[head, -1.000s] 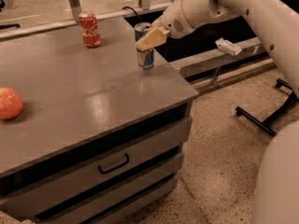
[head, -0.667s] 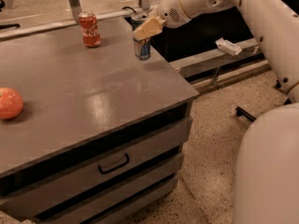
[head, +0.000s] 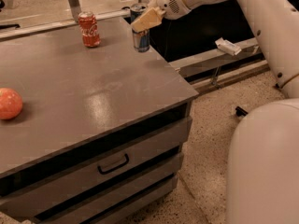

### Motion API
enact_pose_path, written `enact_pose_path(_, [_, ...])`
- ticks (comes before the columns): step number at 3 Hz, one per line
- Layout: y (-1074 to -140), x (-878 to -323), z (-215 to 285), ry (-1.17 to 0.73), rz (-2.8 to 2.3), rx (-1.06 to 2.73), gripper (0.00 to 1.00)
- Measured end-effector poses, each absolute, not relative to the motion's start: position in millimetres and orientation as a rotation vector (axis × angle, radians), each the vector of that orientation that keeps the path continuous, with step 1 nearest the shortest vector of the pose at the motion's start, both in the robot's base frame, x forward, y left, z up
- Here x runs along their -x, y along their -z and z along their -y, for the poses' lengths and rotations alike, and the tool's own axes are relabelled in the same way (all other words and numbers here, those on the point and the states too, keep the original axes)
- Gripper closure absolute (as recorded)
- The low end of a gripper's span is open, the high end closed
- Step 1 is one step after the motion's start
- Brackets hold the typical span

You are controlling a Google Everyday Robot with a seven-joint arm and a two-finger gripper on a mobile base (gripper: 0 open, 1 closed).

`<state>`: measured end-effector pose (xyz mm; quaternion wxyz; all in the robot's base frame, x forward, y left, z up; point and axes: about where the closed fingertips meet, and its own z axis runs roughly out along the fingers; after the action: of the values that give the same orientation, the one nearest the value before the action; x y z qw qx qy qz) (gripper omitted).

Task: Move redbull can near coke can

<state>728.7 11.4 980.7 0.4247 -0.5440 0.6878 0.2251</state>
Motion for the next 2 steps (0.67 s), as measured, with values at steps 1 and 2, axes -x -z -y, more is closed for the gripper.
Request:
enact_pose_path(1, [-975.9,-743.4,-18.2,-0.57,-1.694,1.315,1.0])
enact_pose_path(2, [-965.1,-769.9,-36.6,-0.578,-1.658,1.291,1.0])
